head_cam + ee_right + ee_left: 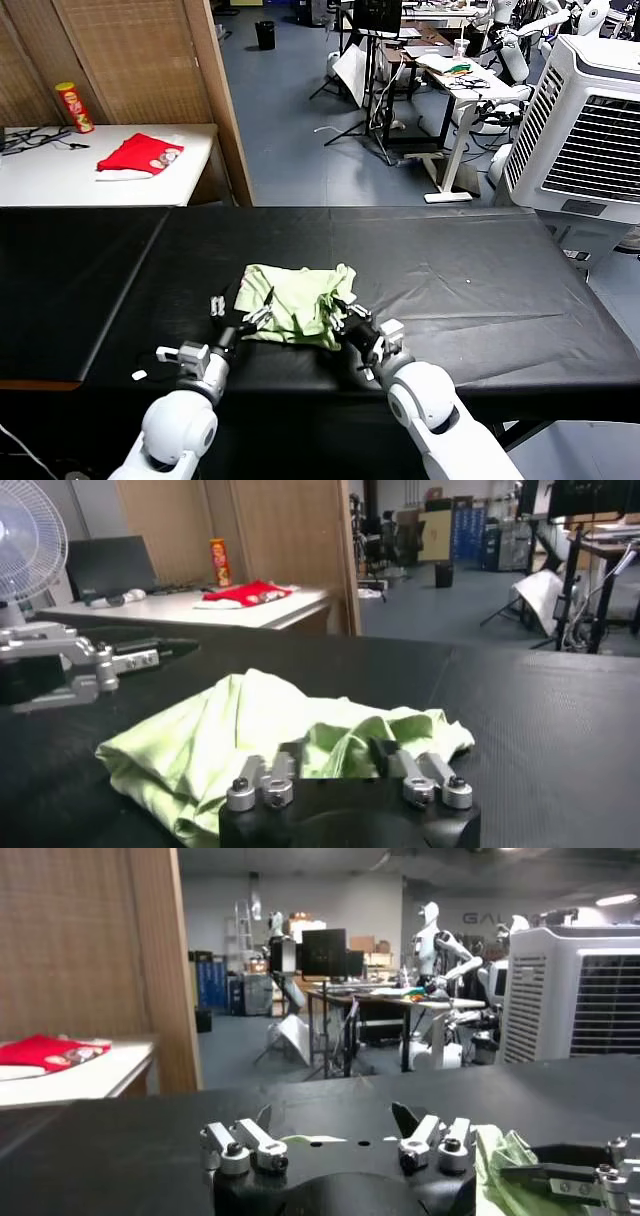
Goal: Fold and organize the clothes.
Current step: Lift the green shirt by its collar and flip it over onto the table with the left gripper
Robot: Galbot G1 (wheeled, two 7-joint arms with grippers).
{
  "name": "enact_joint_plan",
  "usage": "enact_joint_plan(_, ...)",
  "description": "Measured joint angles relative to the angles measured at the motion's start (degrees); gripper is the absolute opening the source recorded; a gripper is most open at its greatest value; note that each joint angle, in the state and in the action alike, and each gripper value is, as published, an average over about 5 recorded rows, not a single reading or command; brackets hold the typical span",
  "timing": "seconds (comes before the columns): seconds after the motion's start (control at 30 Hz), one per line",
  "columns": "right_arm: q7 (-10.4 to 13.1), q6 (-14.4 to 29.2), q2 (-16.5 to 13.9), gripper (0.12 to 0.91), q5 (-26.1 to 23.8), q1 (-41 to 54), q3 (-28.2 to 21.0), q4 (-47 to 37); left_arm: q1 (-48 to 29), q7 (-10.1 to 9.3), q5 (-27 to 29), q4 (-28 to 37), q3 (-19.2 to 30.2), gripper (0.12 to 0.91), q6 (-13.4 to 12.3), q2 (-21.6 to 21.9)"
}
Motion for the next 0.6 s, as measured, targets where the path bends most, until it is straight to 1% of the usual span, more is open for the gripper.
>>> enact_joint_plan(0.07,1.6,-0.3,0.1,0.125,0.0,-0.5,0.6,0.5,0.4,0.0,0.1,0.0,-0.2,0.798,-0.2,0.0)
enact_joint_plan(0.17,4.6,-0.9,0.5,0.124,0.2,-1.4,2.0,1.0,0.8,0.0,0.2,0.0,-0.5,0.798,-0.5,-0.2)
enact_joint_plan(0.23,5.6,-1.0,0.9,0.124,0.2,-1.7,3.0,0.8,1.1,0.0,0.3,-0.1,-0.7,0.798,-0.7,-0.3)
enact_joint_plan(0.3,5.2,-1.4,1.2,0.125,0.2,-2.0,3.6,0.4,1.2,0.0,0.5,0.0,-0.8,0.798,-0.9,-0.5)
enact_joint_plan(0.37,3.7,-1.9,1.2,0.14,0.2,-2.4,4.0,0.2,1.2,0.0,0.7,0.2,-0.8,0.798,-1.0,-0.8)
enact_joint_plan(0.43,2.4,-2.3,1.1,0.201,0.6,-2.9,4.4,0.4,1.3,0.02,0.9,0.3,-0.8,0.798,-1.1,-1.1)
enact_joint_plan(0.47,1.9,-2.6,0.9,0.247,0.9,-3.1,4.7,0.7,1.4,0.03,0.9,0.3,-0.7,0.798,-1.1,-1.2)
enact_joint_plan(0.5,1.5,-2.8,0.7,0.31,1.3,-3.4,5.0,1.0,1.5,0.04,1.0,0.3,-0.8,0.798,-1.1,-1.2)
enact_joint_plan(0.57,1.3,-3.2,0.3,0.41,2.3,-3.9,5.6,2.0,1.6,0.06,1.0,0.3,-0.9,0.798,-1.2,-1.2)
enact_joint_plan(0.6,1.3,-3.5,0.0,0.477,2.9,-4.2,6.0,2.5,1.7,0.07,1.0,0.3,-1.0,0.798,-1.3,-1.2)
